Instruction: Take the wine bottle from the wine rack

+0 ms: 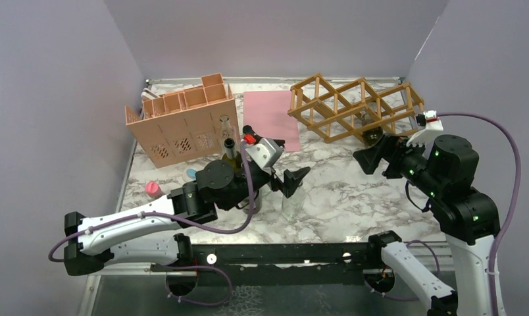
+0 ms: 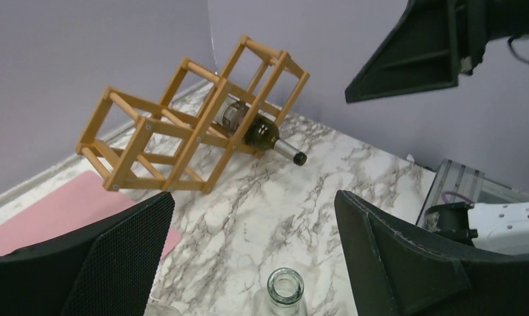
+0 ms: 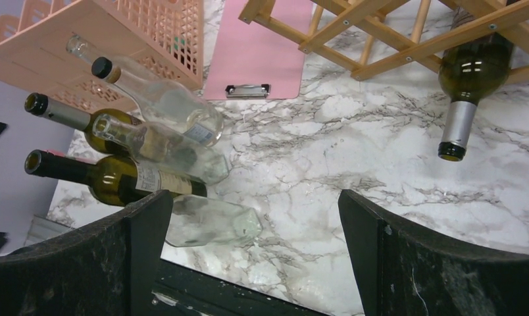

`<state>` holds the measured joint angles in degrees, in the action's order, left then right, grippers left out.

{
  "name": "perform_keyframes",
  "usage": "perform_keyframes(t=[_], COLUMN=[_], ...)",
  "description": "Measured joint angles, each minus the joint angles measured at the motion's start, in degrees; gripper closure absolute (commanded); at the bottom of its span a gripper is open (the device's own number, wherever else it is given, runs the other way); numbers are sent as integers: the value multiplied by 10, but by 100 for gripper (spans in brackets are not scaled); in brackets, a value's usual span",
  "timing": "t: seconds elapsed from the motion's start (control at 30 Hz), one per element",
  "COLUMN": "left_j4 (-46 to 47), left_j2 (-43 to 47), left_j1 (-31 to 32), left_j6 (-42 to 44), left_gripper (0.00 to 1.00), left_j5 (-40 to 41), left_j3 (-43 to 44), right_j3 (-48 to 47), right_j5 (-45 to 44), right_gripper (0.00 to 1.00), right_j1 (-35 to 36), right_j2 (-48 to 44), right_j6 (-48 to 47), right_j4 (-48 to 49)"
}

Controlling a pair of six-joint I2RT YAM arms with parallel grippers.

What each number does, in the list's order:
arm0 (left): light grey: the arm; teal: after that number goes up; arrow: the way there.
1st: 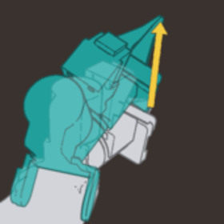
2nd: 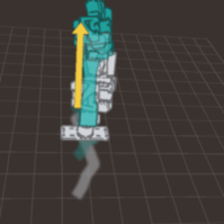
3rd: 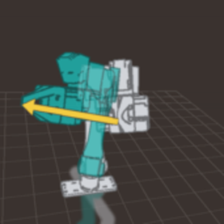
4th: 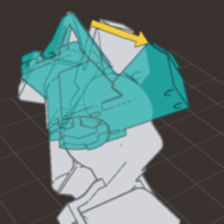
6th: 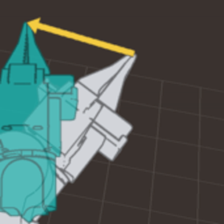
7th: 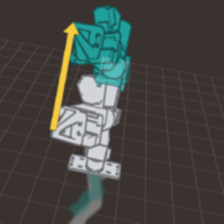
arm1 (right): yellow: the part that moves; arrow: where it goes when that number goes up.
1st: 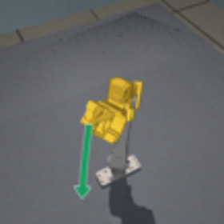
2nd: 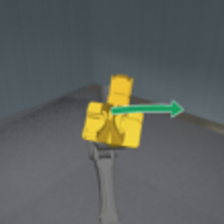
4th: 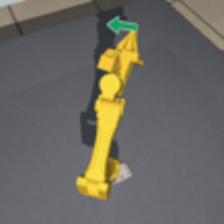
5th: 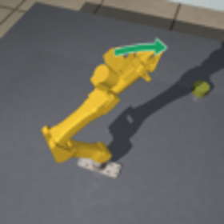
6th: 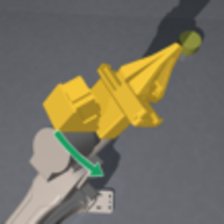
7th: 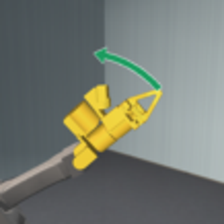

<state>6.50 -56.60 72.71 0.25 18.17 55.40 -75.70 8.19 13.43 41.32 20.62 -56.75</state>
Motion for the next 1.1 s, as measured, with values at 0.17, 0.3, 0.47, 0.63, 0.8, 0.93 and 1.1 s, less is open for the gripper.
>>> perform_keyframes(t=[0.17,0.3,0.47,0.63,0.8,0.93,1.1], left_j4=[-56,-92,-132,-162,-176,-152,-98], left_j2=[0,-8,-33,-39,-14,55,147], left_j1=[-4,-49,-218,-356,-407,-418,-419], left_j6=[30,51,38,11,0,-7,-13], left_gripper=[1,1,1,1,1,1,1], left_j5=[7,13,-22,-46,-37,-26,-8], left_j3=[81,133,190,201,200,160,79], right_j3=[-14,-29,-90,-125,-126,-126,-126], right_j5=[0,0,0,0,2,4,6], right_gripper=[0,0,0,0,0,0,0], right_j1=[0,0,0,0,0,0,0], right_j2=[12,23,50,45,15,-1,-19], right_j6=[-12,-27,-52,-76,-104,-124,-147], right_j4=[5,22,48,76,97,106,110])
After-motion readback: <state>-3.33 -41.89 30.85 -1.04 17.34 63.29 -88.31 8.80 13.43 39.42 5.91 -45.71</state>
